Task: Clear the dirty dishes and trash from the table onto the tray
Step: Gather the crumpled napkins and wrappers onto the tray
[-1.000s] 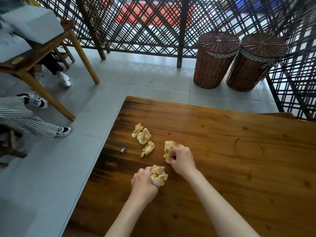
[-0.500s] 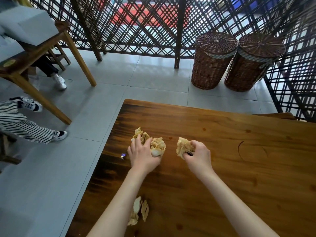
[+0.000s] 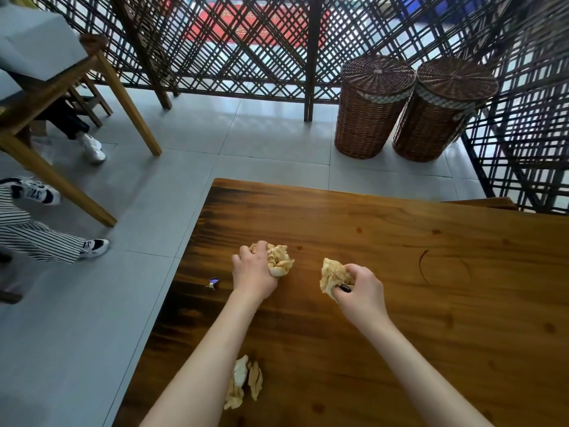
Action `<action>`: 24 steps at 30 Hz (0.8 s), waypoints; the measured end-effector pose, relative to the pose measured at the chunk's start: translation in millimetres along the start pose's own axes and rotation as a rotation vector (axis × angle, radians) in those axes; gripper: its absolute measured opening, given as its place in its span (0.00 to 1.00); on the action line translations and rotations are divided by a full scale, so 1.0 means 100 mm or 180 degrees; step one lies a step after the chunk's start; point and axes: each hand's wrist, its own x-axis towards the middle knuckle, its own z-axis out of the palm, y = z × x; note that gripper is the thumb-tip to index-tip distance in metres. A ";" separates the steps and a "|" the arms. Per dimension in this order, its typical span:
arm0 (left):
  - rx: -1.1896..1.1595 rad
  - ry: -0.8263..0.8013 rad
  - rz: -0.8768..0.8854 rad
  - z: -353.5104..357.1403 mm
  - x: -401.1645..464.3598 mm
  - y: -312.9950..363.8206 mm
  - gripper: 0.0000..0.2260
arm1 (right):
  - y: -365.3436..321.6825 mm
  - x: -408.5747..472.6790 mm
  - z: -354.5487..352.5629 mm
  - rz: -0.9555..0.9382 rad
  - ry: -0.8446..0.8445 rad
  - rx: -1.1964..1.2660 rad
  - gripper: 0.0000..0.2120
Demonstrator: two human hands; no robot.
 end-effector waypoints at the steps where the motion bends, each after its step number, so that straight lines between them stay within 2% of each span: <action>1: -0.0065 0.0023 0.0025 0.00 -0.04 0.00 0.29 | 0.00 -0.02 0.00 0.0020 0.0005 0.0001 0.21; 7: -0.0805 0.0124 0.0110 -0.01 -0.49 -0.22 0.27 | 0.00 -0.24 0.00 0.0152 -0.0133 -0.0048 0.19; 10: -0.1037 0.0220 0.0097 -0.08 -0.72 -0.42 0.28 | -0.06 -0.43 0.07 0.0237 -0.0401 0.0012 0.18; 15: -0.1227 0.0333 0.0036 -0.23 -1.03 -0.70 0.28 | -0.22 -0.79 0.30 0.0250 -0.1134 0.0055 0.26; 18: -0.1277 0.0465 -0.0068 -0.31 -1.17 -0.85 0.28 | -0.32 -1.01 0.53 0.0061 -0.1528 0.0009 0.21; 21: -0.1296 0.0545 -0.0100 -0.36 -1.30 -0.99 0.28 | -0.43 -1.19 0.82 -0.0308 -0.1555 -0.0143 0.15; 24: -0.1256 0.0592 -0.0125 -0.39 -1.42 -1.10 0.27 | -0.47 -1.31 1.07 -0.0762 -0.1661 -0.0420 0.17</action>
